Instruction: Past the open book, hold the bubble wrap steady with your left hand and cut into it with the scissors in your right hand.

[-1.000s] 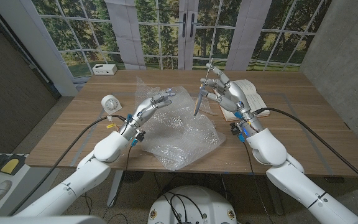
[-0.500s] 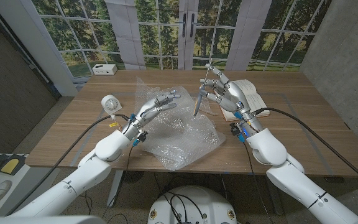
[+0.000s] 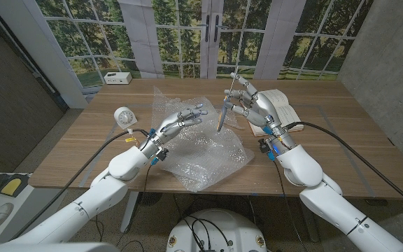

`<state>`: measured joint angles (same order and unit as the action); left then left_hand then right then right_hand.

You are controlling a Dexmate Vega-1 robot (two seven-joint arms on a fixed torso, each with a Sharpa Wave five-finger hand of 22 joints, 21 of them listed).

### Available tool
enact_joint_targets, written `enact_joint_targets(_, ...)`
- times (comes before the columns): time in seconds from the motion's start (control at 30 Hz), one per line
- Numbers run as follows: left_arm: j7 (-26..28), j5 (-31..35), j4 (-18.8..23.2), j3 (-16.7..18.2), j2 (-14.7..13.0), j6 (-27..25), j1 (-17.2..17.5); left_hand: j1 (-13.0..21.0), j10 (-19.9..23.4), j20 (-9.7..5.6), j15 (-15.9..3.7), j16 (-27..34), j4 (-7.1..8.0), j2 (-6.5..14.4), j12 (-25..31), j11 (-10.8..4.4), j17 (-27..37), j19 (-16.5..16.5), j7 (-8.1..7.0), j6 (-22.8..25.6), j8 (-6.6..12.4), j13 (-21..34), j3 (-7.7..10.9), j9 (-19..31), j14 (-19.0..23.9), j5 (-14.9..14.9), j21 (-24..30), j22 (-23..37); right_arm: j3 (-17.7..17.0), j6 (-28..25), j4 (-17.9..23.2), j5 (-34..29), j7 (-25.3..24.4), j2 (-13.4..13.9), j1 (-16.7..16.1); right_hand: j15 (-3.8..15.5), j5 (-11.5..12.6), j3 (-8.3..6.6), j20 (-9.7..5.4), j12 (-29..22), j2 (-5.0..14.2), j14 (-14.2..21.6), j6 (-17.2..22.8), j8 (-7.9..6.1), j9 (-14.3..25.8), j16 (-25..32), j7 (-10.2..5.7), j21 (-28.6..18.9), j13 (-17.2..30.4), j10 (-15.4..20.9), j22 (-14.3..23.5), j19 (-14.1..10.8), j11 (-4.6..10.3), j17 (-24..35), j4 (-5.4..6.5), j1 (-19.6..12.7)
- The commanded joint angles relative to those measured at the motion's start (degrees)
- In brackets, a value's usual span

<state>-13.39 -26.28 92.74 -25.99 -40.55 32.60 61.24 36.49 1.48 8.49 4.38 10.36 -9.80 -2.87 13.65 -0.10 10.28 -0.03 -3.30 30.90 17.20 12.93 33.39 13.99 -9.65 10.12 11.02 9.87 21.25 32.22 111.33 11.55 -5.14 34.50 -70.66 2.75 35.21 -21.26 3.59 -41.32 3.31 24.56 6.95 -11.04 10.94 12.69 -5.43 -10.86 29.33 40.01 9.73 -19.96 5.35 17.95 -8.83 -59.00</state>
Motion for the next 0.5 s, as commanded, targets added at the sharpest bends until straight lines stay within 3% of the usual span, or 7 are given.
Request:
enact_joint_targets(0.03,-5.7,-5.8,-1.3,-1.0,0.5,-0.4,-1.0,1.2,0.1,0.25,-0.32,0.4,-0.04,0.3,0.1,-0.17,0.1,-0.1,-0.65,-0.1,0.14,0.4,-0.32,0.3,0.1,0.2,0.1,0.1,0.1,0.3,0.0,-0.1,0.1,0.1,-0.1,9.86,0.6,-0.63,0.16,-1.6,0.74,0.3,0.4,0.07,0.1,-0.3,-0.06,-0.3,3.7,7.4,0.2,-0.1,6.79,0.1,-0.16,-0.4)
enact_joint_targets(0.23,-6.0,-5.6,-0.1,-1.1,-0.2,-1.5,-0.8,2.1,-1.3,0.26,-0.02,0.1,0.13,0.6,-0.2,0.02,0.1,-0.1,-0.88,-1.1,-0.11,0.5,-0.66,0.7,-0.7,0.2,0.0,0.1,0.2,0.1,0.0,-0.1,0.0,0.0,-0.2,9.88,0.6,-0.60,0.15,-1.7,0.77,0.4,0.4,0.07,0.1,-0.3,-0.06,-0.3,3.7,7.5,0.2,-0.1,6.77,0.1,-0.17,-0.5)
enact_joint_targets(0.43,-8.1,-7.3,-0.3,-1.1,0.2,-0.1,-0.7,1.7,-2.5,0.58,0.46,0.0,0.56,-0.4,-0.4,-0.31,0.1,-0.9,-0.16,-1.9,-0.34,0.7,-2.01,1.0,-1.7,0.1,-0.2,0.1,0.1,0.4,-0.1,-0.2,-0.1,0.0,-0.4,9.89,0.6,-0.59,0.18,-1.7,0.76,0.3,0.4,0.06,0.1,-0.3,-0.06,-0.3,3.7,7.6,0.2,-0.1,6.78,0.1,-0.22,-0.6)
enact_joint_targets(0.5,-9.2,-8.4,-0.7,-1.2,0.5,0.6,-0.7,1.7,-2.6,0.64,0.48,0.0,0.67,-0.4,-0.4,-0.25,0.1,-0.9,-0.86,-1.9,-0.32,0.7,-2.26,1.1,-1.8,0.1,-0.2,0.2,0.1,0.6,-0.1,-0.3,-0.1,0.0,-0.4,9.84,0.6,-0.60,0.16,-1.7,0.77,0.4,0.4,0.06,0.1,-0.3,-0.04,-0.3,3.7,7.5,0.2,-0.1,6.79,0.2,-0.21,-0.6)
